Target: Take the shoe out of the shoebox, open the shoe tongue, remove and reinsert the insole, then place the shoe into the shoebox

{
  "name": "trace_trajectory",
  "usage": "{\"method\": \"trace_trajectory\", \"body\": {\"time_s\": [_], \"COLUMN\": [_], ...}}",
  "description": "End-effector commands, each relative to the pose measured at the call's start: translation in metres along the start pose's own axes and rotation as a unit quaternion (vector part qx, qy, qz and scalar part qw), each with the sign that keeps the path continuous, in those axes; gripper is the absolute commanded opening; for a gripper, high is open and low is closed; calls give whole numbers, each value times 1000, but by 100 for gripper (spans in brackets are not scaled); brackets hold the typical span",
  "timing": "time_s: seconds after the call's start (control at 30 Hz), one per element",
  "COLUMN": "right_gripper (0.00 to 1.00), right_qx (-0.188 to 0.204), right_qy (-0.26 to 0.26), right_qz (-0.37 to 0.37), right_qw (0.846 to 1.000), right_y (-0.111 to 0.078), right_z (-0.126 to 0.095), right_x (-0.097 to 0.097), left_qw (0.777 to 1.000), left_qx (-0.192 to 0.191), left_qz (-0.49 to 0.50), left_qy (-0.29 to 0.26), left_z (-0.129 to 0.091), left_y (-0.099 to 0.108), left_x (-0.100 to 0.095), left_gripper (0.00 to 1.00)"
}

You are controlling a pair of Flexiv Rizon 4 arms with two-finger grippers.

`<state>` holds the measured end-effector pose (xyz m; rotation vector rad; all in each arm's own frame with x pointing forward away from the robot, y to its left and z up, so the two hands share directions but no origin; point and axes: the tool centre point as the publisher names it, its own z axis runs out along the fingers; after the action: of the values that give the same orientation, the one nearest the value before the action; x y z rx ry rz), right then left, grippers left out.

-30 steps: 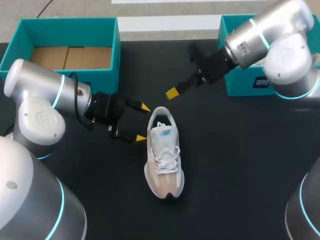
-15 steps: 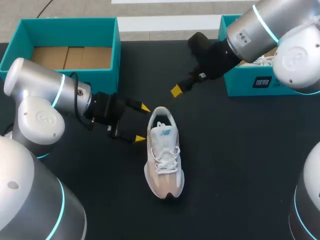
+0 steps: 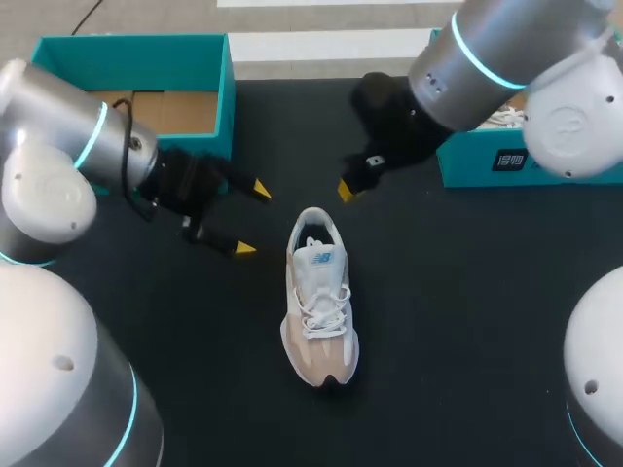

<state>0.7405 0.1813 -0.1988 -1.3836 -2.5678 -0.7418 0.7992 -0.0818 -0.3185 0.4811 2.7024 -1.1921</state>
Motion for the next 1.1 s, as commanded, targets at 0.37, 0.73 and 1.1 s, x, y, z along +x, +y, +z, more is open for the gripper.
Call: {"method": "trace_trajectory", "body": {"time_s": [0.37, 0.73, 1.1], "right_gripper": [0, 0, 0], "right_qx": [-1, -39, -38], "right_qy": [-108, -215, -232], "right_qz": [26, 132, 169], "right_qw": [994, 967, 957], "right_y": [4, 17, 9], "right_z": [5, 43, 73], "right_x": [0, -9, -10], "left_qw": [1000, 1000, 1000], "left_qx": [-14, -14, -14], "left_qz": [11, 11, 11], "left_qy": [0, 0, 0], "left_z": [-63, -63, -63], "left_y": [9, 9, 9], "left_x": [-20, -20, -20], "left_gripper": [100, 100, 100]}}
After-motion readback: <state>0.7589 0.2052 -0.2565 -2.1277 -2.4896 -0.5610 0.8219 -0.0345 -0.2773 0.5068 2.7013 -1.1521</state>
